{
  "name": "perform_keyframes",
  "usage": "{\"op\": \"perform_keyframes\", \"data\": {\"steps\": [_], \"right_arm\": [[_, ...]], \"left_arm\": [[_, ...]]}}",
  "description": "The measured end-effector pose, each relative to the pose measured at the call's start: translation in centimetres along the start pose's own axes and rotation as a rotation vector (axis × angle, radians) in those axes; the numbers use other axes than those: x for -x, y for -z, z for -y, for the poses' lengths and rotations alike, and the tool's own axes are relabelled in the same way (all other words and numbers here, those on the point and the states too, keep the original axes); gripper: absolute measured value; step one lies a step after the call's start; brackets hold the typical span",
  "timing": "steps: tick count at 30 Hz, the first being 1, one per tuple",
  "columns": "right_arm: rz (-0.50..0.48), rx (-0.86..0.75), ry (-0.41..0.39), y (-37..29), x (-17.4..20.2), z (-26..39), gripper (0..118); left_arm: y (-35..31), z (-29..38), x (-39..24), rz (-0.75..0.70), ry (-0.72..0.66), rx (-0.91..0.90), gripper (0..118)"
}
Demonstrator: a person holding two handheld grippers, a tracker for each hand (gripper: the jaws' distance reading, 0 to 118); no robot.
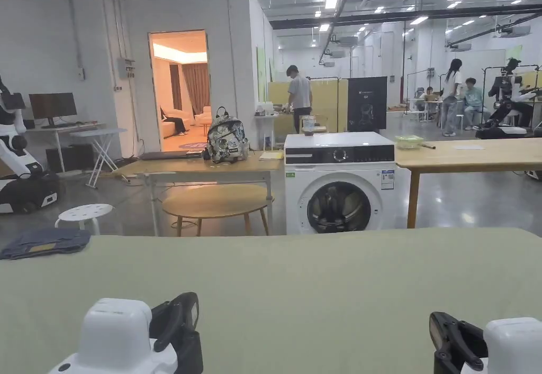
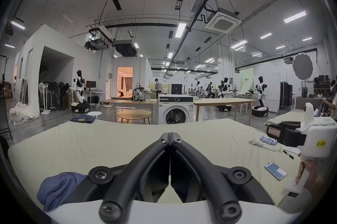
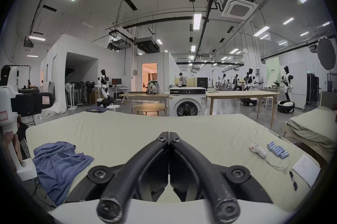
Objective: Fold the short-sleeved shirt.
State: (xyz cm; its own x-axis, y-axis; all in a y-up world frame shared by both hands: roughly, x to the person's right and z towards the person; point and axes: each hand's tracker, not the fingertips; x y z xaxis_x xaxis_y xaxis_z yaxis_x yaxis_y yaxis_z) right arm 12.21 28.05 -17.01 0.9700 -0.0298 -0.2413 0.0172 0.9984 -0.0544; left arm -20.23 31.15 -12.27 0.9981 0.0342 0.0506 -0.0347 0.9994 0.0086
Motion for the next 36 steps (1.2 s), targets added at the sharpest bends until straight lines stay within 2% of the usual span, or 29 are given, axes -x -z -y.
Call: {"op": "perform_keyframes", "data": {"steps": [12, 16, 22, 24, 29, 32, 36], "right_arm": [[0.019, -0.011, -0.065, 0.7, 2.2, 0.2, 0], [-0.007, -0.012, -0.047, 1.2, 3.3, 0.2, 0], [-0.098, -0.006, -0.027, 2.8, 6.5, 0.5, 0], [-0.163, 0.003, -0.02, 3.4, 8.3, 0.8, 0], [-0.253, 0.017, -0.009, 4.4, 11.9, 1.6, 0], [-0.293, 0.032, 0.006, 4.7, 13.0, 1.9, 0], [-0.321, 0.037, -0.019, 4.7, 13.9, 2.2, 0]], "left_arm": [[-0.7, 0.1, 2.1, -0.045, -0.006, 0.012, 0], [-1.7, 0.3, 3.6, -0.086, -0.01, 0.016, 0], [-4.5, 0.3, 6.9, -0.183, -0.011, 0.019, 0], [-5.8, 0.3, 8.0, -0.229, 0.001, 0.025, 0], [-8.8, 0.5, 10.0, -0.308, 0.046, 0.051, 0], [-9.9, 0.9, 11.0, -0.334, 0.043, 0.061, 0], [-10.7, 1.4, 12.0, -0.356, 0.042, 0.084, 0]]}}
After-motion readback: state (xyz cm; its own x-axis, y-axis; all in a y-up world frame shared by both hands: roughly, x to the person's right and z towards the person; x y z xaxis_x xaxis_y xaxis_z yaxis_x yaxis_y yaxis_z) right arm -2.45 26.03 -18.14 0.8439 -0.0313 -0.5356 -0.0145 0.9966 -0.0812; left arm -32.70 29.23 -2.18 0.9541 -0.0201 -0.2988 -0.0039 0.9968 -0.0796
